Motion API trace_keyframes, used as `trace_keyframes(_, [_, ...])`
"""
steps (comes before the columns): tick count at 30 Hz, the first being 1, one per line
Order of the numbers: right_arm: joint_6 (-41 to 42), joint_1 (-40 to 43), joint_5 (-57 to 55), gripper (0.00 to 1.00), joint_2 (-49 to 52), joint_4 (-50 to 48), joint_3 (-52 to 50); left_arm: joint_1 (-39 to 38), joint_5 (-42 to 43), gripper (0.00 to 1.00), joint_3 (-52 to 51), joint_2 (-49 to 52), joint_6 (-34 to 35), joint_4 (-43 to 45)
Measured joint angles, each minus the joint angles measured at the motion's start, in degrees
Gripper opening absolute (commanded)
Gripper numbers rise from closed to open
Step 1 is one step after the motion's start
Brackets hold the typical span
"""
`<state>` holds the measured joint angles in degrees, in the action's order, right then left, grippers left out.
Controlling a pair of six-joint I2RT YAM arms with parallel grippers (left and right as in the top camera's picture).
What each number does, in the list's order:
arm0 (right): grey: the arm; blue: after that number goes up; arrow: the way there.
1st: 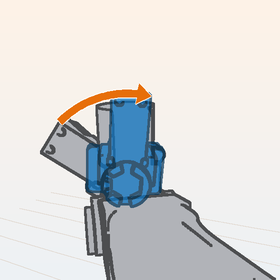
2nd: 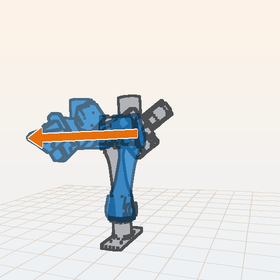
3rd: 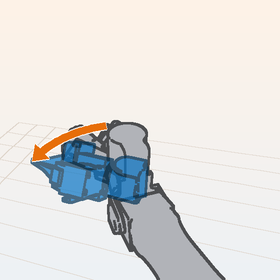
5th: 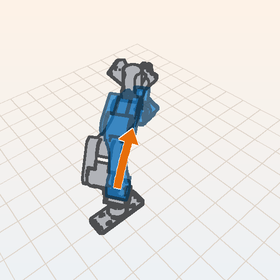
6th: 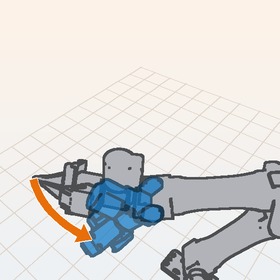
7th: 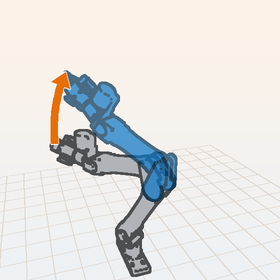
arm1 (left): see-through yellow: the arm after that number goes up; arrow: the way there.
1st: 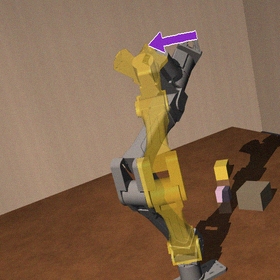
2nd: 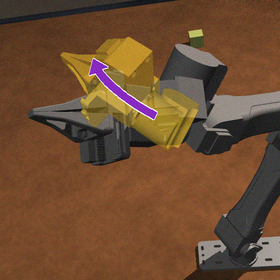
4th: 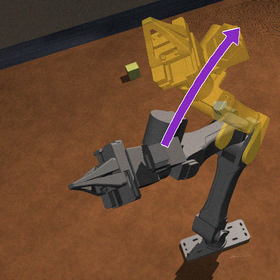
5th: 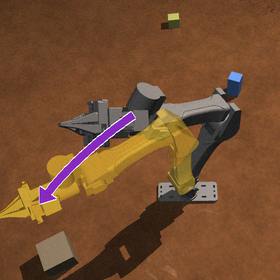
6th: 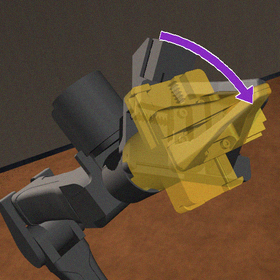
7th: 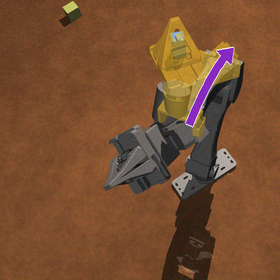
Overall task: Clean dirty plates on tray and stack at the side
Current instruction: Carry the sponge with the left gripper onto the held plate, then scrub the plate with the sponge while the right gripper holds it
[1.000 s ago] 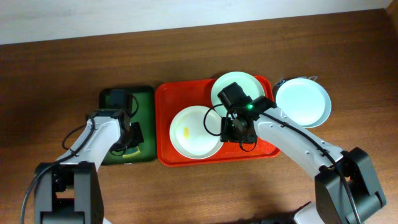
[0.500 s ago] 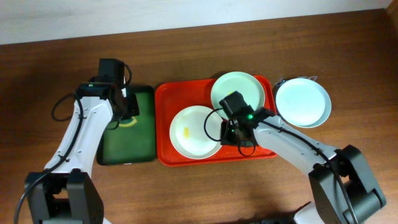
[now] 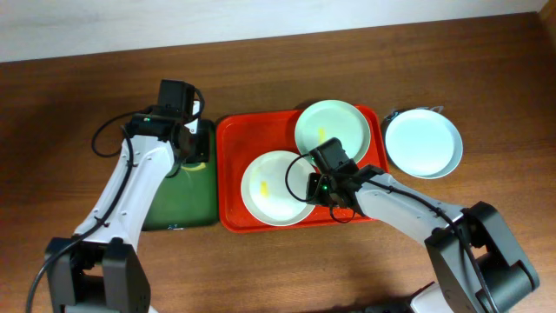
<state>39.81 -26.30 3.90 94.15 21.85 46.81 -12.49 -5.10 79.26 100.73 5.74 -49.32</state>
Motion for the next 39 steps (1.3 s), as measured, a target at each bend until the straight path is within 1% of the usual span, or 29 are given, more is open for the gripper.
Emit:
trace_keyframes(3, [0.5,0.0,0.1,0.04,0.0,-0.1,0.0,-1.2,0.0,0.0,0.0,0.0,-0.4,0.5])
trace_keyframes(8, [0.7,0.0,0.2,0.04,0.0,-0.1,0.0,-5.6,0.7,0.0,0.0,0.0,-2.3,1.1])
trace_keyframes(13, [0.8,0.0,0.2,0.04,0.0,-0.1,0.0,-9.0,4.4,0.0,0.0,1.4,-3.0,1.2])
trace_keyframes(18, [0.7,0.0,0.2,0.04,0.0,-0.2,0.0,-11.9,9.0,0.0,0.0,8.1,-3.0,2.2])
trace_keyframes(22, [0.8,0.0,0.2,0.04,0.0,-0.2,0.0,-13.8,11.6,0.0,0.0,8.4,-2.8,1.8])
trace_keyframes(28, [0.8,0.0,0.2,0.04,0.0,-0.2,0.0,-14.4,12.2,0.0,0.0,8.4,-1.4,1.4])
trace_keyframes(39, [0.8,0.0,0.4,0.04,0.0,-0.3,0.0,-14.8,12.3,0.0,-5.6,9.4,3.0,7.4])
